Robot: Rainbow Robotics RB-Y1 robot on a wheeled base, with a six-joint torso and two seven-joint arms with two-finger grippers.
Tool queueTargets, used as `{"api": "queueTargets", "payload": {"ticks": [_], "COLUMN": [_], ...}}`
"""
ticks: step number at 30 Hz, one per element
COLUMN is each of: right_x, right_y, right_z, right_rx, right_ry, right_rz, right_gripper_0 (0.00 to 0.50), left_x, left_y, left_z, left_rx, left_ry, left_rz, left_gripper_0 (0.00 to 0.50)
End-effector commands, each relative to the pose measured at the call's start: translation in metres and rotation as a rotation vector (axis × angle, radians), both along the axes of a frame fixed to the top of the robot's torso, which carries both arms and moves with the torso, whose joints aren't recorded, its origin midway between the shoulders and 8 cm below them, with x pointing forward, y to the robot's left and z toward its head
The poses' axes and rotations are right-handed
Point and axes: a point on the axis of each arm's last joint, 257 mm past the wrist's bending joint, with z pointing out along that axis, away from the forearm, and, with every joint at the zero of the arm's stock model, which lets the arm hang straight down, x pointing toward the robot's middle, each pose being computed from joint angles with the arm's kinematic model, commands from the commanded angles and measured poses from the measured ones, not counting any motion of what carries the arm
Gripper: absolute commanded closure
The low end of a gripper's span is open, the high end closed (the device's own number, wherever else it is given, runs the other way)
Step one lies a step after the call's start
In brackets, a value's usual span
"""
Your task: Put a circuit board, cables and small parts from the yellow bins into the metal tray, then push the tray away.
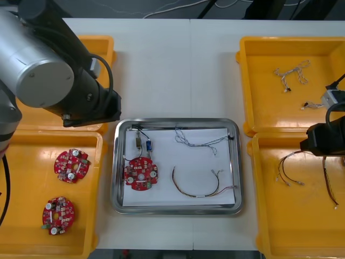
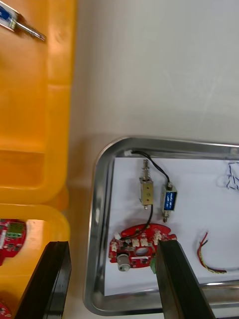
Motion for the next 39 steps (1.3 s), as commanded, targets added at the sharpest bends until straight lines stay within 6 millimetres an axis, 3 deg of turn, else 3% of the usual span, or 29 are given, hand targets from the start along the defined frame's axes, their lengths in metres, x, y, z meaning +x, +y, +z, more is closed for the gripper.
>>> {"api": "queueTargets", "payload": {"ticks": [1,9,21,26,39], "right_x": [0.005,-0.007,-0.038,-0.047,-0.047], "right_y": [0.029,0.078,0.136,0.157,0.223], "right_z": [0.025,0.028,0.008,-0.005,-0.032], "right_rx": [-0.072,-0.143,-0.181,-0.208,-0.288], "right_ry": [-0.067,-0.103,-0.086,-0.076,-0.071], "right_rz": [0.154,0.339,0.595,0.712,1.052], "right_gripper_0": [0.000,0.000,0.000,0.000,0.000], "left_x": [0.013,0.007,-0.005,-0.011,-0.027], "left_y": [0.032,0.079,0.136,0.152,0.179], "left_z": [0.042,0.049,0.059,0.055,0.037], "left_rx": [0.050,0.115,0.162,0.177,0.193], "left_ry": [-0.100,-0.082,-0.078,-0.070,-0.033], "left_rz": [0.030,0.053,-0.005,-0.022,-0.022], "left_gripper_0": [0.000,0.000,0.000,0.000,0.000]}}
